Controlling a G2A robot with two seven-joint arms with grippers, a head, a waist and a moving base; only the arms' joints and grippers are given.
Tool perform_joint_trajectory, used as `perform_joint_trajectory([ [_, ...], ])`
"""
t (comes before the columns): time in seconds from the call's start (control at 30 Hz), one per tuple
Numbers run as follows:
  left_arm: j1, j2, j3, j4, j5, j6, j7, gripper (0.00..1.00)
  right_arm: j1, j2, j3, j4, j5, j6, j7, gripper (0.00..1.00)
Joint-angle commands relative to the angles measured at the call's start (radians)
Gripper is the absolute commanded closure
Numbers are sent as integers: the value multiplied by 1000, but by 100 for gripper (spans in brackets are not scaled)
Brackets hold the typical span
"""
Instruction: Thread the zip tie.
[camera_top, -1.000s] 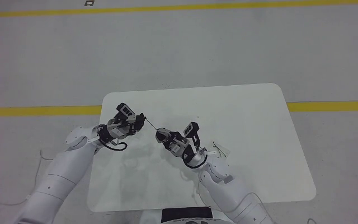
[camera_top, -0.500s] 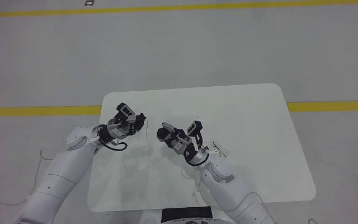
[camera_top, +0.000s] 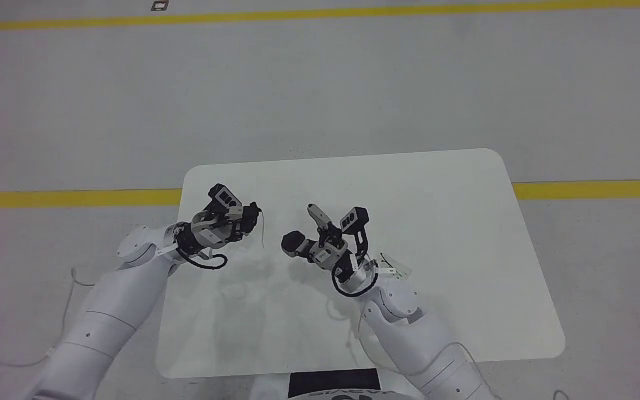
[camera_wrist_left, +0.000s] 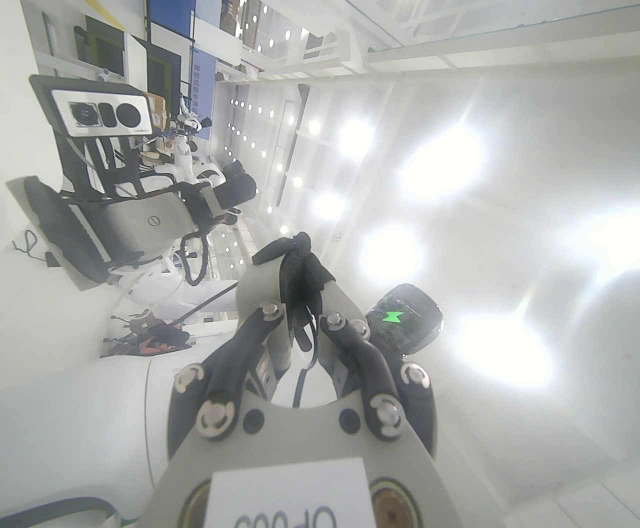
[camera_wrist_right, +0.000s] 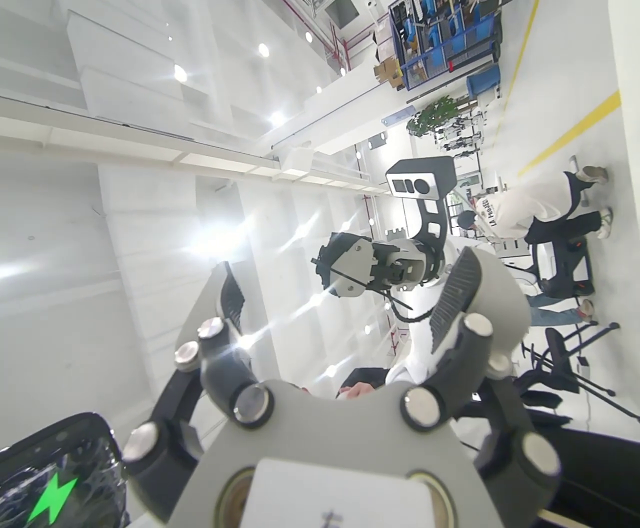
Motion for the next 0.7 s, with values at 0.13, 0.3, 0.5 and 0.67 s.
perform_joint_trajectory([
  [0.13,0,0,0,0,0,0,0,100,5,2,6,-9,-41,-4,-14,0],
  [0.3,9,-1,-8,-21,8,9,38,100,9,15,40,-55,-183,-54,-26,0],
  [0.5,15,-2,-19,-24,19,21,45,100,3,28,80,-128,-321,-65,-33,0],
  [0.67,17,-4,-26,-26,29,27,47,100,-7,37,107,-170,-433,-65,-40,0],
])
